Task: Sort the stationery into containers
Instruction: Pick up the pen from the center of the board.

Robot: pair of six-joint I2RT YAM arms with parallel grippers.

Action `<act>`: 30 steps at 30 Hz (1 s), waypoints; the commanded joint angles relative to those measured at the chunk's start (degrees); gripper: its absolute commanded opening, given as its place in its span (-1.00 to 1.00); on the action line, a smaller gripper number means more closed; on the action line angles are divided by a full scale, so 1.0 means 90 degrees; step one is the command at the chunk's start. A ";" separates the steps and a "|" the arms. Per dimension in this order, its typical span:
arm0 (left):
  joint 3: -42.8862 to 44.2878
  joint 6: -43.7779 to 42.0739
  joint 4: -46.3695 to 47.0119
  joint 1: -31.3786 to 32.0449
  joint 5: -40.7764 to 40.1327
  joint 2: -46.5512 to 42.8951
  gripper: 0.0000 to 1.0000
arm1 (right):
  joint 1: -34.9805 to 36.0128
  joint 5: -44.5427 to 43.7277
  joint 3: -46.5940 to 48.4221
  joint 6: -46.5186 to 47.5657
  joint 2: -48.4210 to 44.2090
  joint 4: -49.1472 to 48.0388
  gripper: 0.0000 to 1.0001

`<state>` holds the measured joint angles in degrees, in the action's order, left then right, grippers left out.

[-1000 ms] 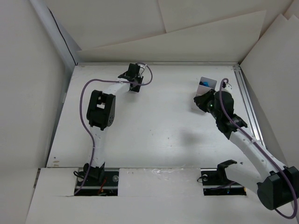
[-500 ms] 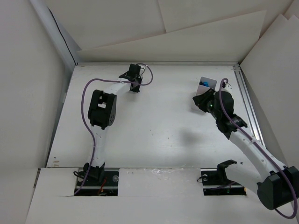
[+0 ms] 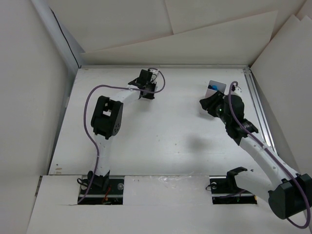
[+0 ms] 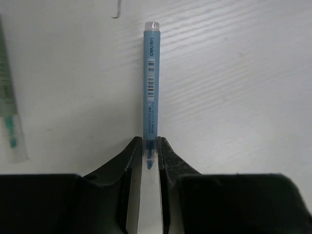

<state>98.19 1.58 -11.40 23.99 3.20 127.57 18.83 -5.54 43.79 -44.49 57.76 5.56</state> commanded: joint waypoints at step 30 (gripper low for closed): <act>-0.5578 0.3446 0.6333 0.1339 0.3881 -0.4204 -0.81 | 0.0232 0.2323 0.0261 0.0773 0.0193 -0.0325 0.51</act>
<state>48.82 28.88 34.89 35.68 32.82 92.90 19.94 11.46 45.50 -39.16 57.23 4.69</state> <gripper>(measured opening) 0.119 0.754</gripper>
